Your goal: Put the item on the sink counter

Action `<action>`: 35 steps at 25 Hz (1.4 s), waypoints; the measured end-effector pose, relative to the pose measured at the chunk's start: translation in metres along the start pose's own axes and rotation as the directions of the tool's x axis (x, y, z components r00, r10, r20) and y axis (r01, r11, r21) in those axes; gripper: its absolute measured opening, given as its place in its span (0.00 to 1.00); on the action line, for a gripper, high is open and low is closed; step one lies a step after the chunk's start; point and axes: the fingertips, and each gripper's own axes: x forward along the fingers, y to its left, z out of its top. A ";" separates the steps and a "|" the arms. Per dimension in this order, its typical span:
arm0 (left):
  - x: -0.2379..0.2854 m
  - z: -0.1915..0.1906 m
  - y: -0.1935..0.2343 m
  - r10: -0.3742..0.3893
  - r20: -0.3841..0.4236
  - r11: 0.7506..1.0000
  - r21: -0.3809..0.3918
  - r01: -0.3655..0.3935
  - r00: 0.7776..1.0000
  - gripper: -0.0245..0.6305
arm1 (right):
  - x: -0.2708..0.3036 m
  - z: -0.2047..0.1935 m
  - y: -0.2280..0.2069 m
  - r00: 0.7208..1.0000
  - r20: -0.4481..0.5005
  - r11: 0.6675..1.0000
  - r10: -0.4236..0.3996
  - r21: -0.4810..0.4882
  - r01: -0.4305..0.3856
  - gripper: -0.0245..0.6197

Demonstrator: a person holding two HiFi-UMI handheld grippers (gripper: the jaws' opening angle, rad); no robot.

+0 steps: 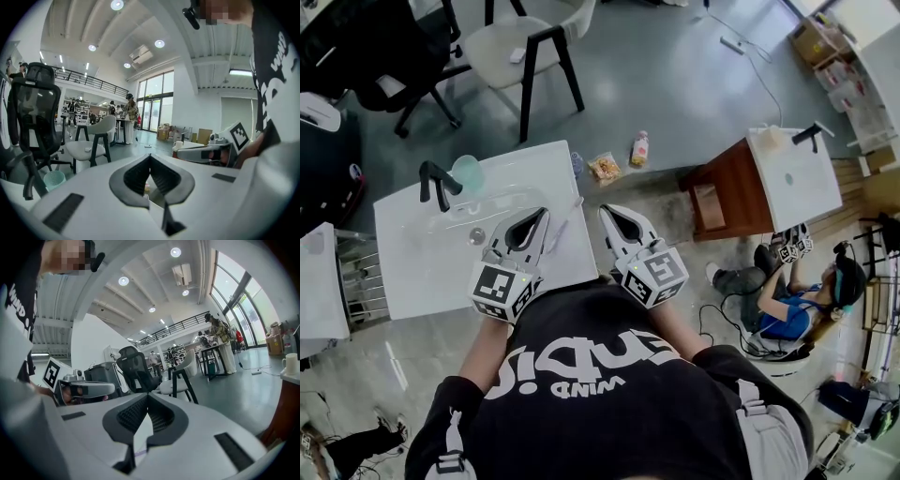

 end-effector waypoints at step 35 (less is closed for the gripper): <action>-0.028 0.008 0.006 0.049 0.110 0.998 -0.053 -0.043 0.993 0.07 | -0.003 0.011 0.021 0.999 0.028 0.998 0.028 -0.056 -0.027 0.06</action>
